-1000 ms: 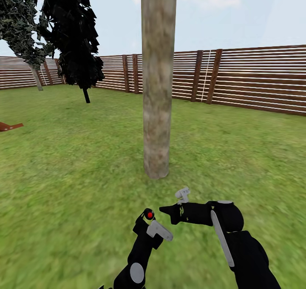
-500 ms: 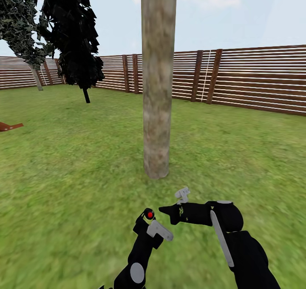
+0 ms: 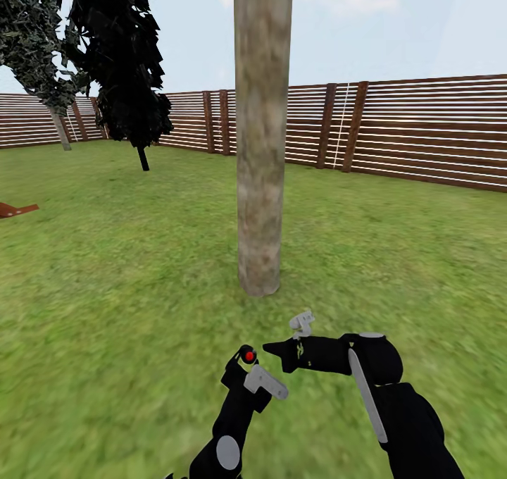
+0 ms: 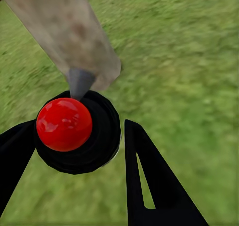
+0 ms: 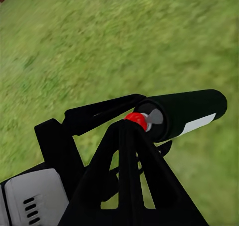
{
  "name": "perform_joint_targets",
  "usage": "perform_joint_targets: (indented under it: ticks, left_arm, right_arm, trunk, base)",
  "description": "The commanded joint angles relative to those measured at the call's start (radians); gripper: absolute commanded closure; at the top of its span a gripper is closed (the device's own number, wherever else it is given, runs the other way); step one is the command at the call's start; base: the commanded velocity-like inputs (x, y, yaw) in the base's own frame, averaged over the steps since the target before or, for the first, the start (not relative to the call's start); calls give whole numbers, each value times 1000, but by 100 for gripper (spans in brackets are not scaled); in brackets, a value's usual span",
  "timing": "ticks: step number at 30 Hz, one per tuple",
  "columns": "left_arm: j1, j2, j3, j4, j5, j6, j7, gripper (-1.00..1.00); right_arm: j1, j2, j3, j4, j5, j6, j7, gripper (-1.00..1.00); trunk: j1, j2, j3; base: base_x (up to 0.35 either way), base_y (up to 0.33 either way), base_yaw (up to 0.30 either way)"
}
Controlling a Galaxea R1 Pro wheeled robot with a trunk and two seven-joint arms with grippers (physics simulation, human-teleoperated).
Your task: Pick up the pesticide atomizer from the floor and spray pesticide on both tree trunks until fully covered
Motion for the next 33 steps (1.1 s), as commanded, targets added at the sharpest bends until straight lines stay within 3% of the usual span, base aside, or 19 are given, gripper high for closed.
perform_joint_targets:
  ticks: [1, 27, 33]
  left_arm:
    - [-1, 0, -2, -1, -11, 9, 2, 100]
    - [-1, 0, -17, -2, -11, -4, 4, 100]
    - [-1, -1, -17, -1, -11, -4, 4, 100]
  right_arm:
    - [-1, 1, -1, -1, 4, 6, 5, 100]
    - [4, 1, -2, 3, 5, 6, 3, 100]
    - [4, 1, 23, 4, 5, 6, 3, 100]
  trunk:
    - [0, 0, -1]
    - [0, 0, -1]
    - [0, 0, -1]
  base:
    - [0, 0, 0]
    - [0, 0, 0]
    - [0, 0, 0]
